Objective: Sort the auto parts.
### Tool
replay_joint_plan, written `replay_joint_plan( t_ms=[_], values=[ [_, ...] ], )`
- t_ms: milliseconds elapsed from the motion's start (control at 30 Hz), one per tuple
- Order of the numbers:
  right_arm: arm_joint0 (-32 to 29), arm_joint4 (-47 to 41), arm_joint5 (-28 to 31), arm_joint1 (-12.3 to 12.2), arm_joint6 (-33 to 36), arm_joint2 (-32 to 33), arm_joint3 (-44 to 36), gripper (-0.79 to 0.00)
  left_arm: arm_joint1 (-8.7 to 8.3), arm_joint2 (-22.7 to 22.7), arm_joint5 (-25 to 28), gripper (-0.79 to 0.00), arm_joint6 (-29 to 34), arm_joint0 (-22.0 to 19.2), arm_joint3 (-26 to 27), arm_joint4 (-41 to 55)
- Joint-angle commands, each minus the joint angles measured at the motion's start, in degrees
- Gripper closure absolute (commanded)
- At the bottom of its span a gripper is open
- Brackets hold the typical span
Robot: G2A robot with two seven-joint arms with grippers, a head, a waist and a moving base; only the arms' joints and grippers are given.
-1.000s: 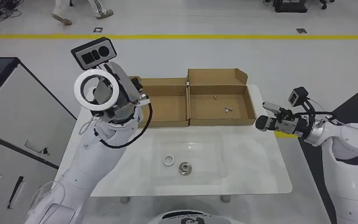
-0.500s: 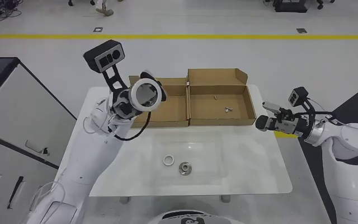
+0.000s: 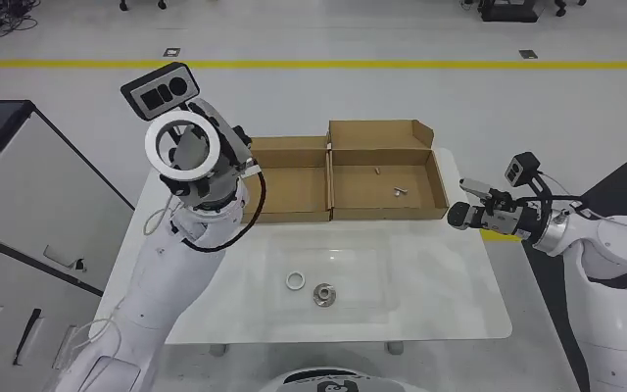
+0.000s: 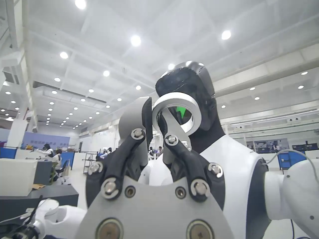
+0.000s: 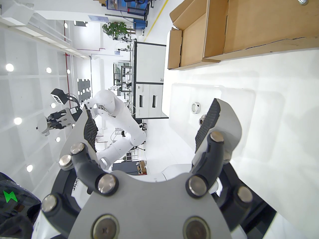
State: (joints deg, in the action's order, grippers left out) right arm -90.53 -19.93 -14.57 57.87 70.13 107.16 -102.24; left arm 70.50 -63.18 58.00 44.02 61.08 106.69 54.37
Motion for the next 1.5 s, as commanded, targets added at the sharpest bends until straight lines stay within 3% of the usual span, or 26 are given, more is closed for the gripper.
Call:
replay_joint_plan(
  t_ms=[0,233,500,667,900,1467],
  values=[
    [0.0,0.0,0.0,0.0,0.0,0.0,0.0,-0.785,0.27,-0.4,0.0,0.0,1.7,0.0,-0.6,0.7],
    [0.0,0.0,0.0,0.0,0.0,0.0,0.0,-0.785,0.09,-3.1,-1.7,0.0,3.9,-0.1,-4.1,-11.7],
    [0.0,0.0,0.0,0.0,0.0,0.0,0.0,-0.785,0.01,-4.6,-3.2,0.0,2.6,0.6,-3.9,-20.0],
    [0.0,0.0,0.0,0.0,0.0,0.0,0.0,-0.785,0.51,-2.5,-0.7,0.0,-0.6,1.1,-2.6,-13.9],
    [0.0,0.0,0.0,0.0,0.0,0.0,0.0,-0.785,0.94,-1.7,0.0,0.0,0.3,0.6,-2.2,-6.0],
    [0.0,0.0,0.0,0.0,0.0,0.0,0.0,-0.785,0.99,-2.1,-1.0,0.0,0.5,0.7,-2.2,-6.6]
  ],
)
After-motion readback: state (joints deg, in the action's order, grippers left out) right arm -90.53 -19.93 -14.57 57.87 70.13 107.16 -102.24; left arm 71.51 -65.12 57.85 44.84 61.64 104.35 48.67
